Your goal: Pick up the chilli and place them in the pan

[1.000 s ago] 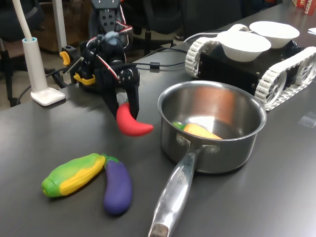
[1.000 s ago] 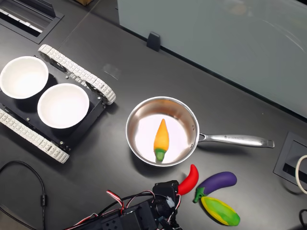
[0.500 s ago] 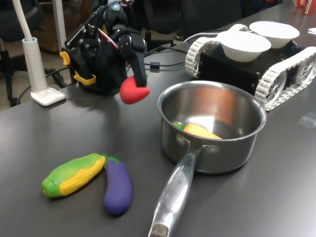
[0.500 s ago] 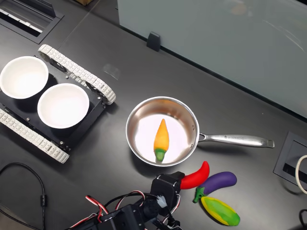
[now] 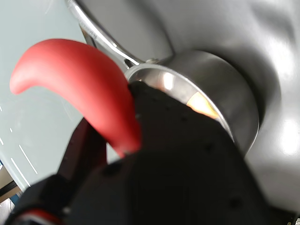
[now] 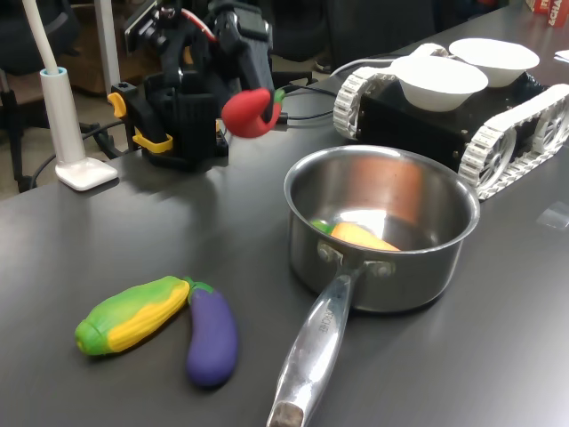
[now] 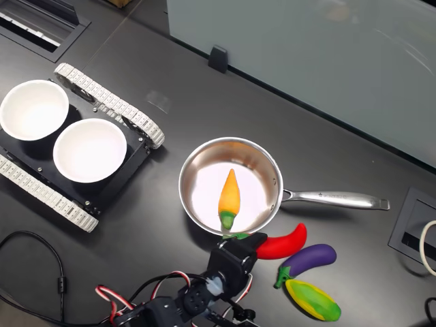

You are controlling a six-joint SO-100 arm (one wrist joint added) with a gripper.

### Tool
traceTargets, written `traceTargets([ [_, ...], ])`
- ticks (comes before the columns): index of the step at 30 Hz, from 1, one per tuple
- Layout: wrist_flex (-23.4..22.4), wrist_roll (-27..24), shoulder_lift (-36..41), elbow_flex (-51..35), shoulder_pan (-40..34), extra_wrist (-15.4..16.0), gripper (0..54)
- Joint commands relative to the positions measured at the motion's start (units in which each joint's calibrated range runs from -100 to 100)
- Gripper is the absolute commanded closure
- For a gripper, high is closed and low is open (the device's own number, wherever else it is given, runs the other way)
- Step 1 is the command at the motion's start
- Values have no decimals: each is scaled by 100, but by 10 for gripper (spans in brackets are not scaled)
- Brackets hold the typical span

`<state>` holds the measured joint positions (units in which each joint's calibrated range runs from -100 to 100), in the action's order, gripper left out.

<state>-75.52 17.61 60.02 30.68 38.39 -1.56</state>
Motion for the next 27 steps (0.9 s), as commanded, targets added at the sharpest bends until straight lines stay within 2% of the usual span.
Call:
traceTargets([
  [1, -43, -327, 430, -692, -319, 80, 536],
  [11, 42, -860, 675, -1019, -1202, 72, 536],
  [18, 60, -1162, 515, -1364, -1970, 80, 536],
  [23, 94, -1201, 464, -1246, -2738, 64, 536],
  [27, 281, -1289, 439, -1019, -2956, 64, 536],
])
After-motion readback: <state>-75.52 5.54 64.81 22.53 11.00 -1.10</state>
